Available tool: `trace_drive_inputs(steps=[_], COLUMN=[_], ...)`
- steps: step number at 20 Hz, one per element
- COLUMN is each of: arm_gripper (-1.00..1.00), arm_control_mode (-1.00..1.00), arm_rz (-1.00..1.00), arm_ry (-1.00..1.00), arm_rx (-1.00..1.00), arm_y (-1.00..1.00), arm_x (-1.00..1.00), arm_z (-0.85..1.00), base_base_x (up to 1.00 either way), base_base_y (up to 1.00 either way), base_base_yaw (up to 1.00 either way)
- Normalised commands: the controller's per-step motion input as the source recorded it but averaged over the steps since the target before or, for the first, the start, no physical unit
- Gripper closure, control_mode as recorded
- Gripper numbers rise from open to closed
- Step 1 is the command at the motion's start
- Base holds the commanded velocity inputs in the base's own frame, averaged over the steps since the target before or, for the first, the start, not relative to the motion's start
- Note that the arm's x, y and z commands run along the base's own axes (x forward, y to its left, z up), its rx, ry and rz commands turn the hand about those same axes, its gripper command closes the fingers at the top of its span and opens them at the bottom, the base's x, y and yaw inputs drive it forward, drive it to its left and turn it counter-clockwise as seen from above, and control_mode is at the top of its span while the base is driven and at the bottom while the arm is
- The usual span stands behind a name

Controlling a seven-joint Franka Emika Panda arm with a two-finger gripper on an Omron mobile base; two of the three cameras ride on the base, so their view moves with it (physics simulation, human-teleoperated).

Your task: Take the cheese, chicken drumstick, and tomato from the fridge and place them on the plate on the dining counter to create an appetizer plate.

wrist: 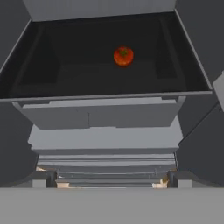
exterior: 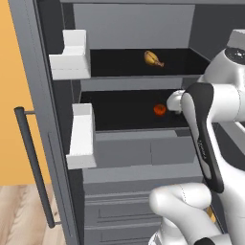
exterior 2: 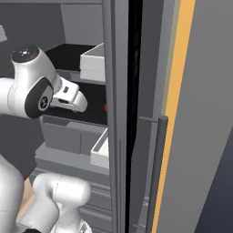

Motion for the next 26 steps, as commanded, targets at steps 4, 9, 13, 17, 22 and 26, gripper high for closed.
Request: trace_drive_inputs(steps=[4, 9, 13, 17, 22, 26], arm_gripper=[-1.0, -1.0, -1.0, -1.0, -1.0, -1.0], arm_control_mode=[-1.0, -1.0, -1.0, -1.0, -1.0, -1.0], arm_rz=[0.0, 0.0, 0.02, 0.08, 0.08, 0.04], arm_ry=[-0.15, -0.18, -0.04, -0.02, 0.0, 0.01], arm_rx=[0.0, 0.0, 0.0, -0.02, -0.14, -0.13], arm_y=[0.0, 0.0, 0.0, 0.0, 0.0, -0.03], arm_x=[-0.02, 0.11, 0.32, 0.44, 0.37, 0.41], arm_z=[0.3, 0.31, 0.43, 0.46, 0.32, 0.03], base_base_x=[0.0, 0.0, 0.0, 0.0, 0.0, 0.0], base_base_y=[0.0, 0.0, 0.0, 0.0, 0.0, 0.0], base_base_yaw=[0.0, 0.0, 0.0, 0.0, 0.0, 0.0])
